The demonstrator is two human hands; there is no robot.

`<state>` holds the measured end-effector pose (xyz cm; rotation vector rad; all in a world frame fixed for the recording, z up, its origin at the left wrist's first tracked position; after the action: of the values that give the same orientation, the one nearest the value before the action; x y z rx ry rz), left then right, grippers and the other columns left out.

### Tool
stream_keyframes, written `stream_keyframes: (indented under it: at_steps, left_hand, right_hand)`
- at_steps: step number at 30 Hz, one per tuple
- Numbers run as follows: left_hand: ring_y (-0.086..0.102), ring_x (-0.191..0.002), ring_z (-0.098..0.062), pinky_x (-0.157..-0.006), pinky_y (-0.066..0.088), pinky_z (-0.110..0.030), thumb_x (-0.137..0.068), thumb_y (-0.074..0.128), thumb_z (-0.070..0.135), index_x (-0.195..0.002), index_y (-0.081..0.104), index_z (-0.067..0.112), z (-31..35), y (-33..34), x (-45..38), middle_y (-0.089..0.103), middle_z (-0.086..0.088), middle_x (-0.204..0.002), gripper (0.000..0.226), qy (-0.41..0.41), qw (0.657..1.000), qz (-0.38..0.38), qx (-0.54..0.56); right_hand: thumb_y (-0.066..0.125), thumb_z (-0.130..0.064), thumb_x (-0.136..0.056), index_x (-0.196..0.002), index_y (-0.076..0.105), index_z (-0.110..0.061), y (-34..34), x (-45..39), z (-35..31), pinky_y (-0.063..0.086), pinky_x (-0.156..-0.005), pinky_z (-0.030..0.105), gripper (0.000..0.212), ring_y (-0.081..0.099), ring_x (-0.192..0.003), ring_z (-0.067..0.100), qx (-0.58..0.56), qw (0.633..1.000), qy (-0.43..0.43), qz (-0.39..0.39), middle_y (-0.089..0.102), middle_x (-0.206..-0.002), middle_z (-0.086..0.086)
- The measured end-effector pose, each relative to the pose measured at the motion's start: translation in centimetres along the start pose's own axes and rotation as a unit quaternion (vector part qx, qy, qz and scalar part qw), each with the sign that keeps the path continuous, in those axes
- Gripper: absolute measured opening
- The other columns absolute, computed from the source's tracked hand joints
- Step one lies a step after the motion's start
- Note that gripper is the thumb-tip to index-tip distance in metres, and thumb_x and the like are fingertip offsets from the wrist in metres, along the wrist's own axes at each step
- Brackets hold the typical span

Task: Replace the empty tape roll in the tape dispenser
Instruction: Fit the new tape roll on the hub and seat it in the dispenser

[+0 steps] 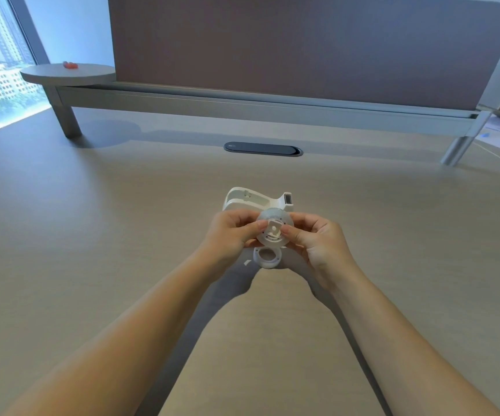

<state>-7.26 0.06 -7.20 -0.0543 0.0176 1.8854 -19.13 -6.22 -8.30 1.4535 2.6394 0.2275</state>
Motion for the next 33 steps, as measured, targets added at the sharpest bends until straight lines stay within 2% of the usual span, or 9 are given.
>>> stream_keyframes:
  at_steps: [5, 8, 11, 17, 21, 26, 29, 33]
  left_hand:
    - [0.064, -0.054, 0.000, -0.054, 0.053, -0.010, -0.084, 0.049, 0.001, -0.099, 0.060, -0.012, 0.1, 0.1, -0.1, 0.062, -0.003, -0.070, 0.023, 0.014, 1.000, 0.001, 0.011]
    - [0.065, -0.055, -0.003, -0.056, 0.055, -0.013, -0.083, 0.051, 0.001, -0.096, 0.061, -0.011, -0.2, -0.1, -0.2, 0.068, 0.008, -0.055, 0.021, 0.014, 1.000, 0.003, 0.023]
    - [0.066, -0.055, -0.004, -0.055, 0.055, -0.014, -0.082, 0.050, 0.000, -0.096, 0.061, -0.010, -0.4, -0.2, -0.2, 0.070, 0.010, -0.050, 0.020, 0.008, 0.999, -0.005, 0.046]
    - [0.066, -0.054, -0.006, -0.054, 0.055, -0.014, -0.082, 0.049, -0.002, -0.087, 0.063, -0.004, -0.2, -0.3, 0.1, 0.070, 0.008, -0.050, 0.015, 0.001, 0.997, -0.009, 0.073]
    - [0.067, -0.055, -0.007, -0.054, 0.055, -0.014, -0.082, 0.050, -0.001, -0.075, 0.065, 0.005, -0.3, -0.4, 0.2, 0.071, 0.008, -0.051, 0.017, -0.002, 0.997, -0.010, 0.079]
    - [0.067, -0.058, -0.007, -0.055, 0.055, -0.014, -0.082, 0.050, 0.001, -0.074, 0.066, 0.009, 0.0, -0.7, 0.3, 0.071, 0.008, -0.054, 0.019, 0.014, 0.997, -0.019, 0.072]
    - [0.067, -0.061, -0.009, -0.057, 0.055, -0.014, -0.083, 0.050, 0.002, -0.075, 0.064, 0.010, 0.7, -1.1, 0.0, 0.070, 0.005, -0.062, 0.018, 0.018, 0.997, -0.023, 0.071]
    - [0.059, -0.066, -0.008, -0.059, 0.052, -0.009, -0.084, 0.050, 0.003, -0.080, 0.061, 0.012, 2.6, -2.3, -1.0, 0.061, -0.002, -0.075, 0.014, 0.048, 0.999, 0.003, -0.022]
  right_hand:
    - [0.061, 0.004, -0.074, -0.068, 0.066, -0.015, -0.1, -0.2, -0.3, 0.055, -0.054, 0.016, 0.021, 0.067, -0.058, 0.010, 0.016, 1.000, -0.016, -0.011, 0.071, -0.052, -0.008]
    - [0.060, 0.006, -0.073, -0.068, 0.066, -0.014, -0.2, -0.2, -0.4, 0.056, -0.054, 0.016, 0.022, 0.067, -0.056, 0.009, 0.013, 1.000, -0.021, -0.012, 0.070, -0.051, -0.008]
    - [0.060, 0.006, -0.073, -0.069, 0.066, -0.013, -0.2, 0.0, -0.5, 0.055, -0.053, 0.016, 0.020, 0.067, -0.055, 0.009, 0.013, 1.000, -0.022, -0.017, 0.070, -0.051, -0.008]
    - [0.060, 0.006, -0.073, -0.075, 0.066, -0.009, 0.1, 0.1, -0.8, 0.056, -0.058, 0.018, 0.017, 0.065, -0.062, 0.014, 0.021, 0.999, -0.023, -0.025, 0.067, -0.070, 0.005]
    - [0.060, 0.007, -0.073, -0.072, 0.067, -0.010, 0.1, 0.1, -0.7, 0.056, -0.057, 0.018, 0.018, 0.066, -0.059, 0.013, 0.019, 0.999, -0.023, -0.030, 0.070, -0.059, -0.004]
    - [0.060, 0.007, -0.072, -0.076, 0.066, -0.007, 0.2, 0.0, -0.9, 0.056, -0.056, 0.018, 0.016, 0.067, -0.058, 0.011, 0.005, 0.999, -0.016, -0.033, 0.071, -0.056, -0.005]
    - [0.062, 0.000, -0.074, -0.080, 0.068, -0.013, 0.6, -0.1, -1.7, 0.057, -0.060, 0.019, 0.016, 0.068, -0.066, 0.012, 0.016, 0.998, -0.028, -0.051, 0.073, -0.065, -0.007]
    - [0.065, -0.005, -0.075, -0.092, 0.063, -0.015, 1.7, -1.3, -3.8, 0.055, -0.064, 0.014, 0.020, 0.063, -0.076, 0.011, 0.139, 0.984, -0.103, -0.047, 0.066, -0.081, -0.003]
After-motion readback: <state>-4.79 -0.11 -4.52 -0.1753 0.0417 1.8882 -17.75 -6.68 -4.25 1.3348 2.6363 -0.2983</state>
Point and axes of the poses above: each hand's wrist, its own x-axis away from the middle knuckle, its own y-axis out of the palm, z = x × y, the point moved 2 cm from there along -x, towards the middle knuckle
